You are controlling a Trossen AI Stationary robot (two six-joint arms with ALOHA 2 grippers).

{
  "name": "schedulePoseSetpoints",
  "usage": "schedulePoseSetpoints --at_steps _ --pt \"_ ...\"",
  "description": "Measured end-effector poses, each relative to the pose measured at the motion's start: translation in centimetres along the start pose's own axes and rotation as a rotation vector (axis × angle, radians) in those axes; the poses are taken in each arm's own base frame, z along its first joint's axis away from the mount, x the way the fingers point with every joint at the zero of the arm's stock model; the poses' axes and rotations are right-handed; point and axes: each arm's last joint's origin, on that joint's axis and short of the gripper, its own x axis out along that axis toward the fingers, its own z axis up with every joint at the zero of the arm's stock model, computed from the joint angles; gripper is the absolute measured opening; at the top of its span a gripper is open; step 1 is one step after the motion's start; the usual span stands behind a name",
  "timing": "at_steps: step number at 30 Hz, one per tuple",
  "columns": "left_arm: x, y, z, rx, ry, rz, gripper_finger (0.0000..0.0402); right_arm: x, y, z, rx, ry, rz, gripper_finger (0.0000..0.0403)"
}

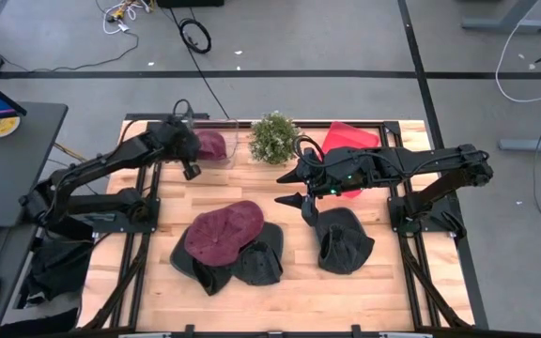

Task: Pick & Place hat
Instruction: Put the right red cap into the transparent bin, then put the red cap into the transparent bin

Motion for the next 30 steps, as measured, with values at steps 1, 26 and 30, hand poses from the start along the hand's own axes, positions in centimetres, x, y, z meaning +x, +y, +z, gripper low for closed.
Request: schedulePoseSetpoints --at_steps 1,26,30 --pt "0.0 -0.1 -0.1 -0.008 0.014 -0.007 0.0019 0.0 0.0 0.0 0.0 -0.001 0.0 0.0251" --pt "0.0 0.2 0.2 -0.02 -0.008 0.058 0.0241 0.0 0.0 0.1 0.013 -0.007 0.002 0.0251" --pt "-0.8 0.6 1.2 -0.055 -0.047 0.073 0.0256 0.0 0.0 0.1 0.012 -0.007 0.002 0.0251"
